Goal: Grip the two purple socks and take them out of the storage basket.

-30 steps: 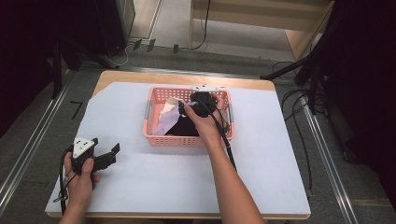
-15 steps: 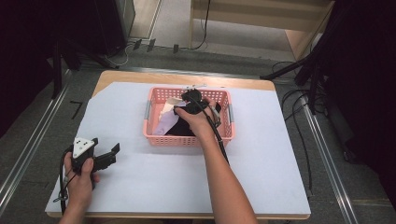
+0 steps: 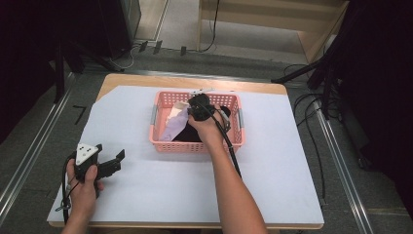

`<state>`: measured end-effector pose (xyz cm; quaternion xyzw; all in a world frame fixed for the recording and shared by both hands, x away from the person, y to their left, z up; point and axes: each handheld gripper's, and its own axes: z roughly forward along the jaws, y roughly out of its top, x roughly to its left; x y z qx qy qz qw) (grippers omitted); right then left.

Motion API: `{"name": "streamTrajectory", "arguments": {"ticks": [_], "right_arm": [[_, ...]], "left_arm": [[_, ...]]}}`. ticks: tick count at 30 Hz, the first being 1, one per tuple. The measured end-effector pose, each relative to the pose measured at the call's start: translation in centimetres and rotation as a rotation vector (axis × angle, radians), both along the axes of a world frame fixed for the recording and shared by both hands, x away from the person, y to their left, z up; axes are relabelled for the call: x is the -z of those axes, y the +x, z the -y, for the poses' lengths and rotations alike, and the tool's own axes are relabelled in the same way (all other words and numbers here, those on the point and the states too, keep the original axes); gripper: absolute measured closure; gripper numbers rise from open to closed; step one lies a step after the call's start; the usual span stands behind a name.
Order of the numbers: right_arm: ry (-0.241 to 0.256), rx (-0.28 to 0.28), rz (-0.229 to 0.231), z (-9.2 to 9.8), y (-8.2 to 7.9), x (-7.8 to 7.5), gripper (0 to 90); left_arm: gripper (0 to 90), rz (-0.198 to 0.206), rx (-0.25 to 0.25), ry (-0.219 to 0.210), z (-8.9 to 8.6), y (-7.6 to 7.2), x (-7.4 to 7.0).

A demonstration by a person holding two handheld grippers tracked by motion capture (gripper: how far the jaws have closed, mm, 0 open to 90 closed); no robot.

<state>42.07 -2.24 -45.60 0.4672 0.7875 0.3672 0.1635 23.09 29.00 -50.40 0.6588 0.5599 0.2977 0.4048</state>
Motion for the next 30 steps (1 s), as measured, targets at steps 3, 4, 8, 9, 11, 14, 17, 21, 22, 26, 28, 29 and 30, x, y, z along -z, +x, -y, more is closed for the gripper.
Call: {"name": "streamTrajectory", "arguments": {"ticks": [3,4,8,9,11,14,17,21,22,26,28,29,30], "right_arm": [[0.03,0.015,0.047,0.5,-0.3,-0.6,87.9],[0.041,0.027,0.054,0.7,-0.3,-0.7,88.0],[0.061,0.081,0.102,1.6,-0.4,-1.2,88.3],[0.056,0.101,0.126,1.9,-0.4,-1.4,88.4],[0.041,0.143,0.209,2.5,-0.7,-1.9,88.4],[0.037,0.239,0.31,3.5,-1.3,-2.8,88.3],[0.024,0.192,0.283,3.4,-1.2,-2.8,87.3],[-0.014,0.029,0.165,2.0,-0.8,-1.3,78.9],[-0.014,0.029,0.165,2.0,-0.8,-1.3,78.9],[-0.023,-0.081,0.059,0.8,-0.2,0.2,61.3],[-0.032,-0.168,0.009,0.1,0.1,0.6,46.3],[-0.035,-0.187,-0.008,-0.1,0.1,0.6,41.2],[-0.053,-0.212,-0.036,-0.5,0.2,0.7,27.6]], "left_arm": [[16.1,0.0,-0.002,-0.001,0.0,0.0,0.0],[16.1,-0.001,0.0,0.002,0.0,0.0,0.0],[16.1,-0.001,-0.001,0.001,0.0,0.0,0.0],[16.1,0.001,-0.002,-0.002,0.0,0.0,0.0],[16.1,0.001,-0.002,-0.003,0.0,0.0,0.0],[16.1,-0.002,0.0,-0.002,0.0,0.0,0.0],[16.1,-0.003,-0.001,0.002,0.1,0.1,0.0],[16.1,-0.003,-0.002,0.003,0.1,0.0,0.0],[16.1,-0.001,-0.003,0.003,0.1,0.0,0.0],[16.1,-0.001,-0.002,0.002,0.1,0.0,0.0],[16.1,-0.002,-0.003,-0.001,0.0,0.1,0.0],[16.1,-0.004,-0.001,-0.001,0.0,0.1,0.0],[16.1,-0.005,0.0,0.0,0.0,0.1,0.0]]}}
